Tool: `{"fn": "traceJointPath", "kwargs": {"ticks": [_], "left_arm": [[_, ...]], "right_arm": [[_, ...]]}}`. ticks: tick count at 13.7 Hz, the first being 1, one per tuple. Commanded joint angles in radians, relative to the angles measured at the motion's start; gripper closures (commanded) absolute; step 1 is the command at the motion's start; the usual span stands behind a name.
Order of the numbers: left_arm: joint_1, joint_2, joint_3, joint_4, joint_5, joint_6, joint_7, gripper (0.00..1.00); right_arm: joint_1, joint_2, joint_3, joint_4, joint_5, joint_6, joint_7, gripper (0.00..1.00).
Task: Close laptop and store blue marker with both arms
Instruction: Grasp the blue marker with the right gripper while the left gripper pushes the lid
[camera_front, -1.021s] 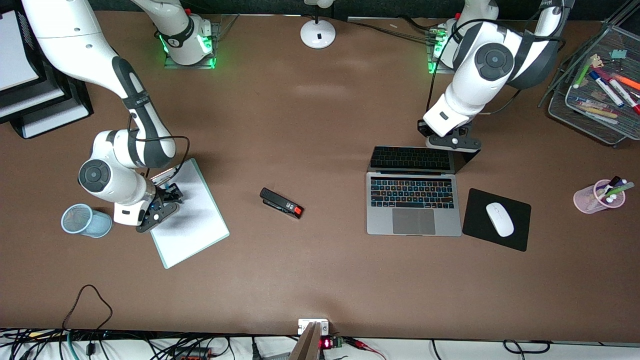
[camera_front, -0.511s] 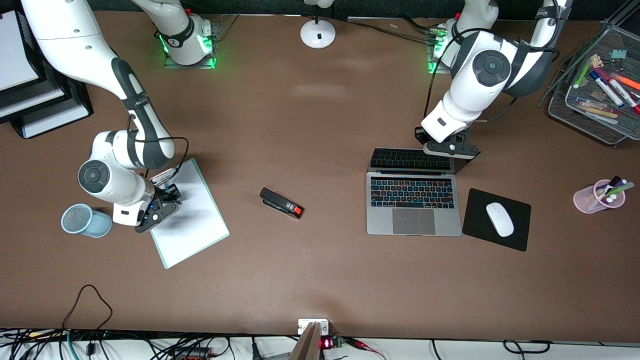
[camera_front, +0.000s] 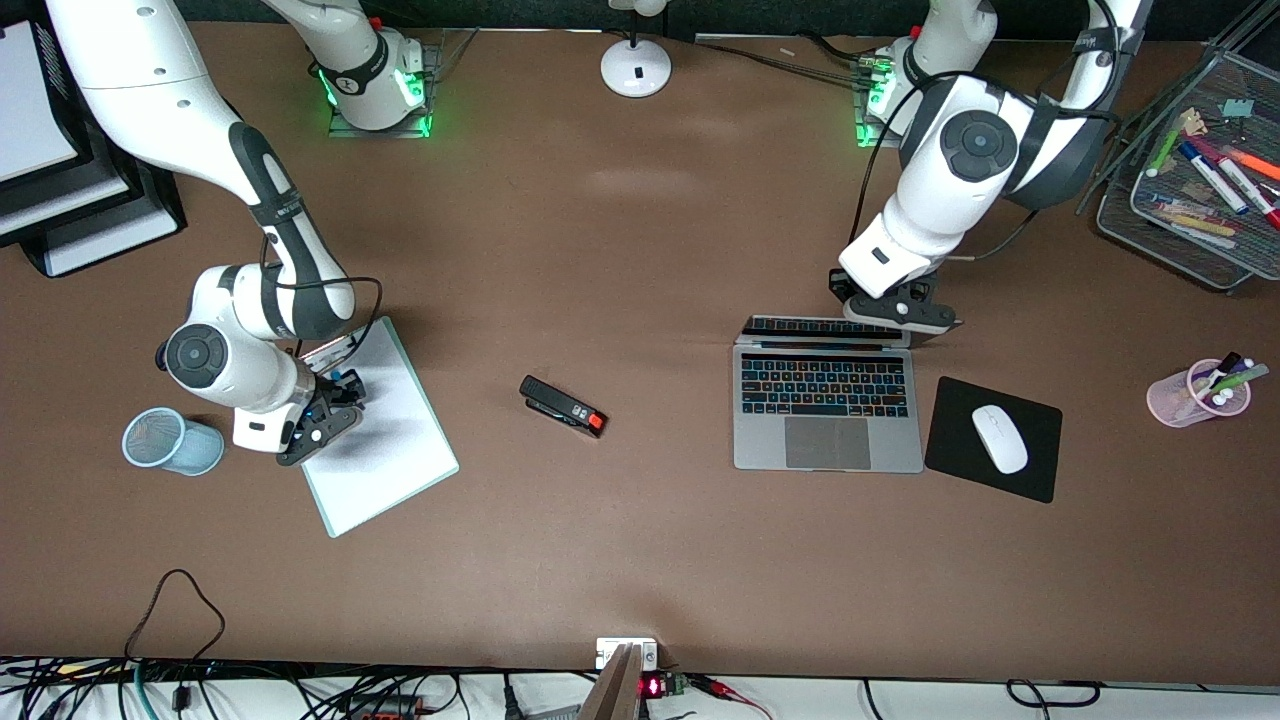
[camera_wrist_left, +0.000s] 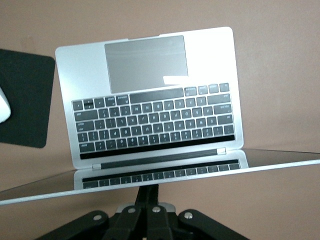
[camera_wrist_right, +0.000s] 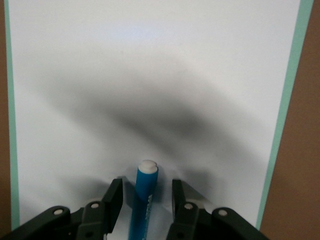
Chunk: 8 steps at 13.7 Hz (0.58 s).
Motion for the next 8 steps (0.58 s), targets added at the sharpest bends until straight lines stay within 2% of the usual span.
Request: {"fn": "traceJointPath", "kwargs": {"ticks": [1,5,8], "left_arm": [[0.011,0.064,-0.001,0.045,0.022,0.044,-0.006,1.00],[0.023,0.134,0.012,0.055,0.024,0.150,0.003,1.00],[0.025,0.212,0.028,0.130,0.108,0.158,0.001,1.00]], "right_arm": [[0.003,0.014,0.002,0.013,0.005,0.014,0.007,0.60],[0.003,0.022,0.002,0.017,0.006,0.014,0.007,0.67],[0.006,0.022,0.002,0.017,0.008,0.014,0.007,0.77]]}}
